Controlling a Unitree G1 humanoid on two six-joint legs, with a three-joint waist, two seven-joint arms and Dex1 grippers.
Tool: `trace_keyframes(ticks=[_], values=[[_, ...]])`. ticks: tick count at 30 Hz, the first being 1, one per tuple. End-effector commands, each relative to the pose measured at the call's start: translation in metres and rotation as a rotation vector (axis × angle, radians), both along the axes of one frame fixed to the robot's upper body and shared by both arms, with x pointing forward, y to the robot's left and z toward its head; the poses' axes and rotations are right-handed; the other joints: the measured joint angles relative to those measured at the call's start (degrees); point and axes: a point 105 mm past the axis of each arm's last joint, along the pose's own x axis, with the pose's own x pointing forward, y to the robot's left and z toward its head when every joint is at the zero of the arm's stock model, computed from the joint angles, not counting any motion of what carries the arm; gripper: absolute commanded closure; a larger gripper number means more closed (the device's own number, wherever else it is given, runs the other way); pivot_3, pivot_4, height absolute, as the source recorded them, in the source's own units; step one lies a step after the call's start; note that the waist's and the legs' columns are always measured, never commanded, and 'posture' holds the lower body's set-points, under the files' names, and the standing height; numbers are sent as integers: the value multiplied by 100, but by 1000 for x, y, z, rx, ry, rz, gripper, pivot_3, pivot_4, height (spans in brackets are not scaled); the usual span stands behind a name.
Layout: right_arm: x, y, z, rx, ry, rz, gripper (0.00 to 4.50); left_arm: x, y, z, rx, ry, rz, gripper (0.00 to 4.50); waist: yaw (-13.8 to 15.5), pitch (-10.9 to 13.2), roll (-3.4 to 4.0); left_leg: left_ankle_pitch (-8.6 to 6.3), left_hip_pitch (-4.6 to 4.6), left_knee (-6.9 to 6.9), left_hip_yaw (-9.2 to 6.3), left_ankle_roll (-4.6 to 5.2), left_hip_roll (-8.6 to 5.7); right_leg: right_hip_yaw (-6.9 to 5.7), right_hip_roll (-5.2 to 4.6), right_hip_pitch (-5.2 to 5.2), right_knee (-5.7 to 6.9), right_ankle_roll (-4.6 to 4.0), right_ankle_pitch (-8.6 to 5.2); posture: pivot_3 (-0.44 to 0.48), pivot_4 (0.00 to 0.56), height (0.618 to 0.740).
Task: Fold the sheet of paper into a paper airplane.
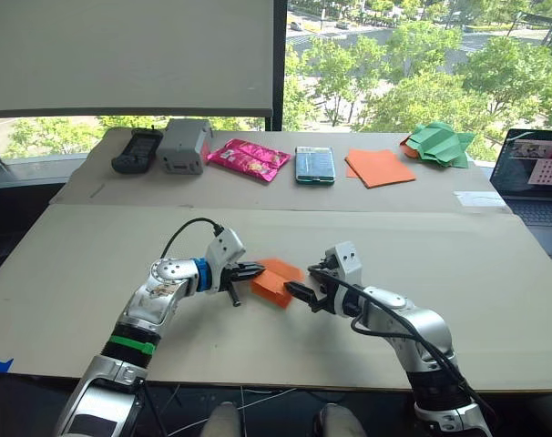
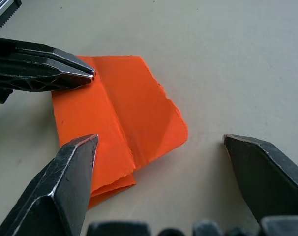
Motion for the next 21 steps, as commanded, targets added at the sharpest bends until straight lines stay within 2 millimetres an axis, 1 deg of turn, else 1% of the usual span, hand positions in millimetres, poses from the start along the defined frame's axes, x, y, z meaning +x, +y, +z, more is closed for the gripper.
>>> trace_keyframes(ticks=[1,2,6,10,15,17,21], values=[[-3,-5,-10,-7,44,-23,27,-6,3,4,7,-30,-21,4355,9,0,1,-8,0,0,0,-12,0,0,0,0,-2,-1,0,0,150,702],[-3,-4,-8,5,46,-25,27,-7,4,4,4,-27,-20,4355,15,0,1,-25,-2,0,0,-41,0,0,-1,0,-4,-1,0,0,150,702],[-5,0,-4,82,78,-16,27,-10,6,2,3,-20,-10,4355,24,0,1,-26,-7,0,0,-42,0,0,-1,-2,-6,-1,0,0,150,702],[-7,3,-3,119,105,-13,27,-10,5,1,3,-18,-7,4355,24,0,1,-27,-8,0,0,-43,0,0,-1,-2,-5,-1,-1,0,150,702],[-13,6,-10,270,250,-26,27,-11,3,-1,7,-15,-13,4355,12,0,1,-24,-5,0,0,-39,0,0,-1,0,-1,-1,0,0,150,702],[-17,9,-13,294,288,-19,27,-11,3,-2,14,-13,-15,4355,11,-1,2,-15,-4,-1,0,-24,0,-1,-1,0,0,-1,0,0,150,702],[-24,15,-13,327,327,-7,27,-11,4,-3,21,-13,-16,4355,8,-3,2,-22,-3,-1,0,-34,0,0,-1,0,-1,-2,-1,0,150,702]])
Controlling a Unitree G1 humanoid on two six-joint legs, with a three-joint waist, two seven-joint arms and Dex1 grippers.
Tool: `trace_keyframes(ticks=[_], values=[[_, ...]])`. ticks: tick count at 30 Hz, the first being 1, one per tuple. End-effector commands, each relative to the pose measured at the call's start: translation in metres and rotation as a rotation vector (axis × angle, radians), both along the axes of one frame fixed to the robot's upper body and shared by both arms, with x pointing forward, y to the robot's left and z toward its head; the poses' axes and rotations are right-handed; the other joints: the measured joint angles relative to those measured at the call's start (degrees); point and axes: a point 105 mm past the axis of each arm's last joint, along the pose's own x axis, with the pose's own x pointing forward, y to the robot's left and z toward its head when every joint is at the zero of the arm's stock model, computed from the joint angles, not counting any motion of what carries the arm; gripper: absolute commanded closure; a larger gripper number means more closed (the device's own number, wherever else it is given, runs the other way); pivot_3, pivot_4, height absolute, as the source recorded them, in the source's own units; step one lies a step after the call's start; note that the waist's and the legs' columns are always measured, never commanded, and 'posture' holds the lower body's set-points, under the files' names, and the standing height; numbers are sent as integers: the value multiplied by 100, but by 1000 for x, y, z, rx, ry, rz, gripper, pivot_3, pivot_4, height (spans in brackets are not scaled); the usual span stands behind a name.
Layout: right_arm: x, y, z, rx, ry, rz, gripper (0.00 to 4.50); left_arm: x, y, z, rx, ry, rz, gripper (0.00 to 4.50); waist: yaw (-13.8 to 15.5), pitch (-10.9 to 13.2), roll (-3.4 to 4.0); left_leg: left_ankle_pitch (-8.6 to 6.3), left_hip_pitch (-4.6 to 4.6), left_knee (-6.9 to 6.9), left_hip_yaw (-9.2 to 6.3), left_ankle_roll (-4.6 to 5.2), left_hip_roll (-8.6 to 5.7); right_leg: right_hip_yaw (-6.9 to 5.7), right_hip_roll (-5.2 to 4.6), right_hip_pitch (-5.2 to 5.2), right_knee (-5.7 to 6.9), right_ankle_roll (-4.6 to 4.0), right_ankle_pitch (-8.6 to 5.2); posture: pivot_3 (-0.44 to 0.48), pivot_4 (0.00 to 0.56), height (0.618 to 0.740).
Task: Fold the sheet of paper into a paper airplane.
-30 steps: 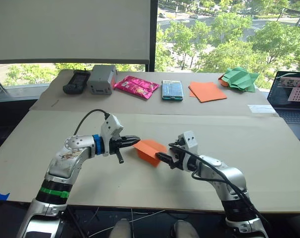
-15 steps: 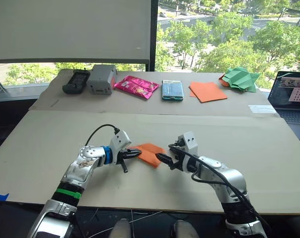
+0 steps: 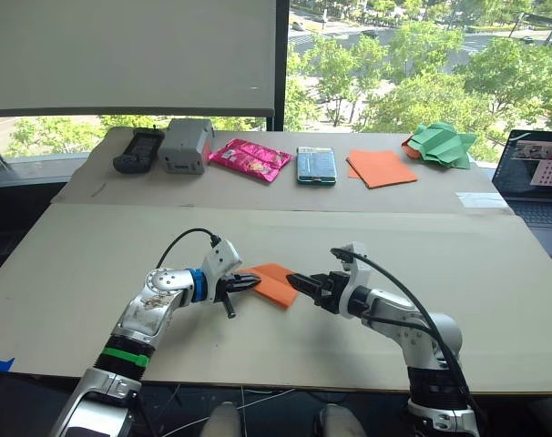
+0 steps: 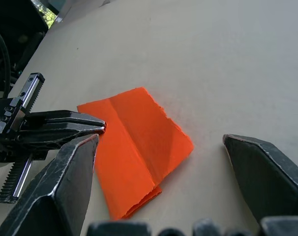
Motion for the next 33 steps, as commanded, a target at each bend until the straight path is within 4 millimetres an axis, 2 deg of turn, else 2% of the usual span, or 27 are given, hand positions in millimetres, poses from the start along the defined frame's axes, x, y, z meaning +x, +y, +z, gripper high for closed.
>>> trace_keyframes(ticks=[1,6,9,23,28,33], values=[[-18,14,-17,37,126,63,27,-1,-1,8,4,-39,-18,4355,-3,-1,0,-3,0,0,0,-5,0,0,0,0,0,0,0,0,150,702],[-25,23,-9,111,154,90,27,-3,-2,2,28,-37,-32,4355,-16,0,1,-5,0,-3,-1,-7,2,0,0,-4,0,-1,0,0,150,702],[-30,28,-12,110,174,99,27,-8,-3,-8,71,-38,-54,4355,-17,-2,5,-5,0,-3,-1,-7,2,0,0,-3,-1,-1,0,0,150,702],[-17,33,-13,118,144,48,27,-13,1,-16,94,-33,-50,4355,-53,-28,25,-9,3,-5,-1,-9,4,0,0,-7,-4,-3,-2,0,150,702],[-15,39,7,163,53,69,27,-11,3,-16,99,-33,-48,4355,-53,-27,29,-10,-3,-5,-2,-10,4,0,-1,-12,-5,-3,-2,0,150,702],[-20,43,11,97,-47,108,27,-11,3,-17,102,-30,-50,4355,-41,-25,32,-10,-8,-5,-2,-10,3,0,-1,-15,-7,-3,-2,0,150,702]])
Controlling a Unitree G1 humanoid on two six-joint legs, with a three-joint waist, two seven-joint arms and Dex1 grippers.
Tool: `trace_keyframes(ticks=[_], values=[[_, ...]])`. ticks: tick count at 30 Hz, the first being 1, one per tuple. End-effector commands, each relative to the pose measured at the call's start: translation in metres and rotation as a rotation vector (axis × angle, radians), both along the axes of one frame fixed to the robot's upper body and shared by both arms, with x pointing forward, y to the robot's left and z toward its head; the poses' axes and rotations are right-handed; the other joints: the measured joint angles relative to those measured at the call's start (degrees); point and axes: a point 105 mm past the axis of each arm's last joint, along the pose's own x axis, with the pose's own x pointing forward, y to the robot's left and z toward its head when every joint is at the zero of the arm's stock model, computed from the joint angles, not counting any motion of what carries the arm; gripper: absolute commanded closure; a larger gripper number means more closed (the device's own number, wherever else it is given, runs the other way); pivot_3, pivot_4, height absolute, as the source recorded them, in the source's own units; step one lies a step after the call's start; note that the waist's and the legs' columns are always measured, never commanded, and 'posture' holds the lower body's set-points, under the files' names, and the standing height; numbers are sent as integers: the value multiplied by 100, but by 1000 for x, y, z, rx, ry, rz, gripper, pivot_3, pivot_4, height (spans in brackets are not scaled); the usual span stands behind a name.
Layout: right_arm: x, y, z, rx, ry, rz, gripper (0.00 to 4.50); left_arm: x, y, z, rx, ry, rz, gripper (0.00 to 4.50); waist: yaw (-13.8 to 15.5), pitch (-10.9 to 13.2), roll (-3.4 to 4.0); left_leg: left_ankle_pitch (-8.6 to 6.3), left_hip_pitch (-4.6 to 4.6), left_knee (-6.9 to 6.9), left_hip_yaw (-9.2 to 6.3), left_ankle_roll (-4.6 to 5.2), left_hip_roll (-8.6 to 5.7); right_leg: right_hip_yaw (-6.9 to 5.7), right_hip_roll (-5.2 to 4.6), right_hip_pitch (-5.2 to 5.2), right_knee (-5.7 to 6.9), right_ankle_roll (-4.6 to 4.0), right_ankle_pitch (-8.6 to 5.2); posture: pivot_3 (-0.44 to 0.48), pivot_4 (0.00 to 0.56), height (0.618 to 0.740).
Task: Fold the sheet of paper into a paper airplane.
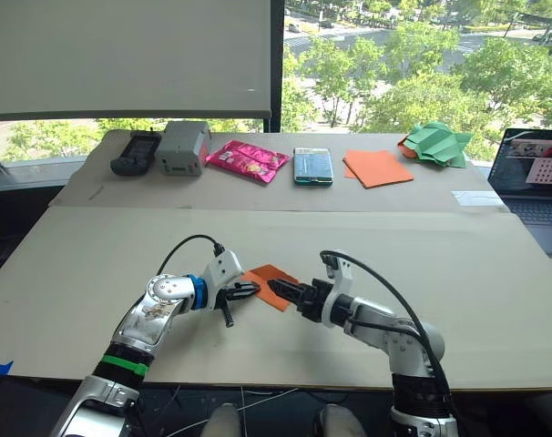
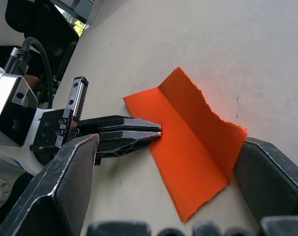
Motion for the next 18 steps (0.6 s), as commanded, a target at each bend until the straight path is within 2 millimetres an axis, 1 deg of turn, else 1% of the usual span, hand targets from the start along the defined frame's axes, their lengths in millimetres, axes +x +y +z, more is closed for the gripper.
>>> trace_keyframes(ticks=[1,3,7,9,12,14,18], values=[[-3,8,11,-30,-117,35,27,-2,3,-5,35,11,-6,4355,6,0,0,0,0,0,0,0,0,0,0,0,0,0,0,0,150,702],[-4,9,10,-77,-167,45,27,-2,3,-5,36,12,-7,4355,8,1,2,0,-2,0,0,0,0,0,0,-1,-3,0,0,0,150,702],[1,8,16,-212,-388,23,27,-2,3,-5,37,17,-9,4355,23,3,4,-1,-4,0,1,-1,-1,-1,-2,-2,-9,1,-1,0,150,702],[0,9,20,-236,-475,23,27,-2,3,-5,37,18,-9,4355,34,4,5,-2,-6,0,1,-3,-2,-1,-3,-4,-15,1,-1,0,150,702],[-2,8,20,-282,-575,24,27,-2,3,-5,37,20,-7,4355,45,4,4,-2,-7,0,2,-3,-3,-1,-4,-2,-21,2,-1,0,150,702],[-3,8,18,-319,-632,31,27,-2,4,-5,38,21,-7,4355,44,5,4,-2,-8,0,2,-3,-3,-1,-4,-1,-23,2,-1,0,150,702],[-14,14,16,-300,-656,96,27,-2,4,-5,40,20,-5,4355,47,5,2,-2,-6,0,2,-3,-3,-2,-4,1,-24,2,-1,0,150,702]])
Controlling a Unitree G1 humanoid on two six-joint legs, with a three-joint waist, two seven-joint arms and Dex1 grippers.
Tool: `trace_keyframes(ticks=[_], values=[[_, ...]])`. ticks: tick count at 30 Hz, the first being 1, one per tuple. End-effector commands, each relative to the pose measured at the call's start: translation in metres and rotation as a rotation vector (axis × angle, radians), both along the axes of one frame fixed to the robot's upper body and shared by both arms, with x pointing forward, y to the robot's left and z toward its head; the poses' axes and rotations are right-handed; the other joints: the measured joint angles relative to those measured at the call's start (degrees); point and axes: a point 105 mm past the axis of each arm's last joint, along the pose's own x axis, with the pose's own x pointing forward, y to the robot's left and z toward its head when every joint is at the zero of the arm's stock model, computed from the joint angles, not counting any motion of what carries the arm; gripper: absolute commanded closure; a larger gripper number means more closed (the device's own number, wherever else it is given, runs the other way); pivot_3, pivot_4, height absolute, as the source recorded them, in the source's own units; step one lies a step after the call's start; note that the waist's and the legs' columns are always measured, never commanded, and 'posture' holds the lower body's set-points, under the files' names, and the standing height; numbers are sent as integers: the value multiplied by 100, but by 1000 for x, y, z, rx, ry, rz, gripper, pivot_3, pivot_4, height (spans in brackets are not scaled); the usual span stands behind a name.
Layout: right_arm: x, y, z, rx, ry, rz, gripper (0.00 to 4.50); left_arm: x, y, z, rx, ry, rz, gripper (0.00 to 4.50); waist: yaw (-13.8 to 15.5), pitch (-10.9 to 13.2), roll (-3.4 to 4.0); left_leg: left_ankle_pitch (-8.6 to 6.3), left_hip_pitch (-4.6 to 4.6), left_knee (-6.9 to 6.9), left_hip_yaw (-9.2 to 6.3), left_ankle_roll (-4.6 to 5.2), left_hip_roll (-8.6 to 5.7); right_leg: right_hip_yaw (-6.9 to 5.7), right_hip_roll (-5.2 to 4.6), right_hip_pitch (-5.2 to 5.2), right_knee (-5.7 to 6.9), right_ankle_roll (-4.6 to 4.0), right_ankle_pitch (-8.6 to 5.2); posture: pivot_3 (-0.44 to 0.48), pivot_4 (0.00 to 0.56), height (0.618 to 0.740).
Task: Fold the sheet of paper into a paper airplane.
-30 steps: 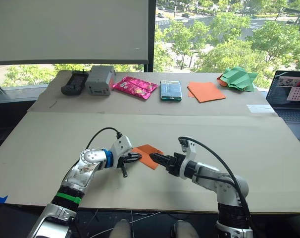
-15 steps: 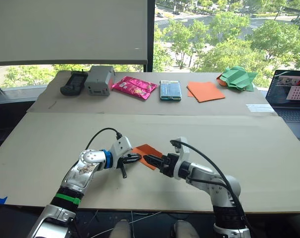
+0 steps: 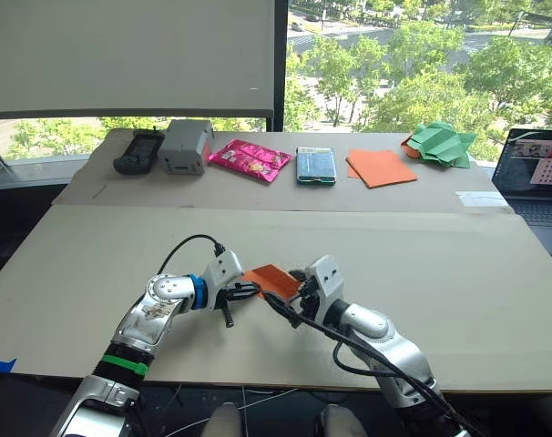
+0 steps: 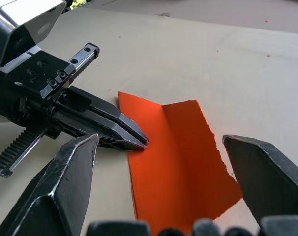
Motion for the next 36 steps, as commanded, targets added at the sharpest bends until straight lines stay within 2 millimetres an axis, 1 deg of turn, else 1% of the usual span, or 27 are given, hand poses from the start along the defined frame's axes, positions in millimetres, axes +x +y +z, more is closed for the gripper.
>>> trace_keyframes(ticks=[1,4,8,10,13,15,20,23,24,25,28,31,32,36], values=[[-8,8,9,10,-63,65,27,-1,5,-5,40,14,3,4355,-3,1,-1,0,1,0,0,0,0,0,0,1,0,0,0,0,150,702],[-7,8,6,-9,-67,59,27,-1,5,-5,42,13,6,4355,0,1,-1,0,1,0,0,0,0,0,0,0,0,0,0,0,150,702],[2,2,-6,-50,-25,15,27,-1,6,-5,42,12,7,4355,3,2,-3,0,1,0,0,0,0,0,0,0,-1,0,0,0,150,702],[4,1,-8,-51,-15,4,27,-1,6,-5,43,12,8,4355,6,2,-3,0,1,0,0,0,0,0,0,0,0,0,0,0,150,702],[6,-1,-9,-60,-17,-6,813,-1,6,-5,43,12,9,4355,6,2,-3,0,1,0,0,0,0,0,0,1,0,0,0,0,150,702],[7,-2,-10,-64,-14,-17,1572,-2,6,-5,42,14,8,4355,5,2,-3,0,1,0,0,0,0,0,0,1,0,0,0,0,150,702],[8,-3,-8,-52,-17,-23,3239,-2,6,-5,41,16,6,4355,6,2,-4,0,1,0,0,0,0,0,0,2,0,0,0,0,150,702],[9,-4,-7,-54,-25,-32,4331,-2,5,-6,41,18,5,4355,5,2,-4,0,1,0,0,0,0,0,0,2,1,0,0,0,150,702],[10,-4,-6,-56,-31,-37,4425,-3,5,-6,41,18,4,4355,5,2,-4,0,2,0,0,0,0,0,0,3,1,0,0,0,150,702],[10,-4,-6,-65,-42,-37,4425,-3,5,-6,41,19,5,4355,4,2,-4,0,3,0,0,0,0,0,0,4,1,0,0,0,150,702],[8,0,-1,-144,-159,-6,4425,-3,5,-6,40,21,6,4355,5,2,-4,0,3,0,1,0,0,0,0,2,1,0,0,0,150,702],[2,7,2,-214,-271,46,4425,-2,6,-5,41,21,9,4355,4,2,-4,0,2,0,1,0,-1,0,0,2,1,0,0,0,150,702],[0,8,4,-266,-341,67,4425,-2,7,-5,37,22,12,4355,3,3,-5,0,2,0,1,0,-1,0,0,3,0,0,0,0,150,702],[0,10,3,-424,-518,126,4425,-2,8,1,11,32,27,4355,-9,6,-10,0,4,0,1,0,-1,0,0,2,0,0,0,0,150,702]])
